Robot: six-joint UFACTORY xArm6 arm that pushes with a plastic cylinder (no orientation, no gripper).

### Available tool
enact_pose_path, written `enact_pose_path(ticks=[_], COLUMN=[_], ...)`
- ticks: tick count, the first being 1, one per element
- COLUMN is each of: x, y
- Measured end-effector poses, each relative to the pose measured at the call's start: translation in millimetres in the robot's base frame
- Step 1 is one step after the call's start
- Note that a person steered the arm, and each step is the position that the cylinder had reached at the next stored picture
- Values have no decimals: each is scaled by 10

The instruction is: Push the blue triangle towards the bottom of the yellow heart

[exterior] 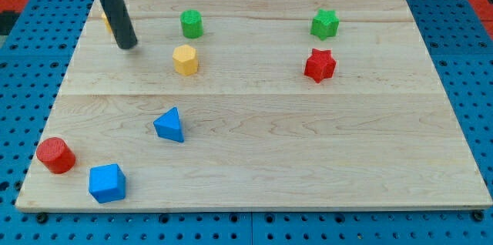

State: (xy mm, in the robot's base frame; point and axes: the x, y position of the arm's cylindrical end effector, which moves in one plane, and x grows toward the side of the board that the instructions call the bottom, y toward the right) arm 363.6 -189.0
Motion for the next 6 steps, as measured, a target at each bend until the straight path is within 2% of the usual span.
enact_pose_path(ticks=[1,2,3,5,6], x=[761,1541,1637,1551,1537], y=[-329,31,894,1872,932])
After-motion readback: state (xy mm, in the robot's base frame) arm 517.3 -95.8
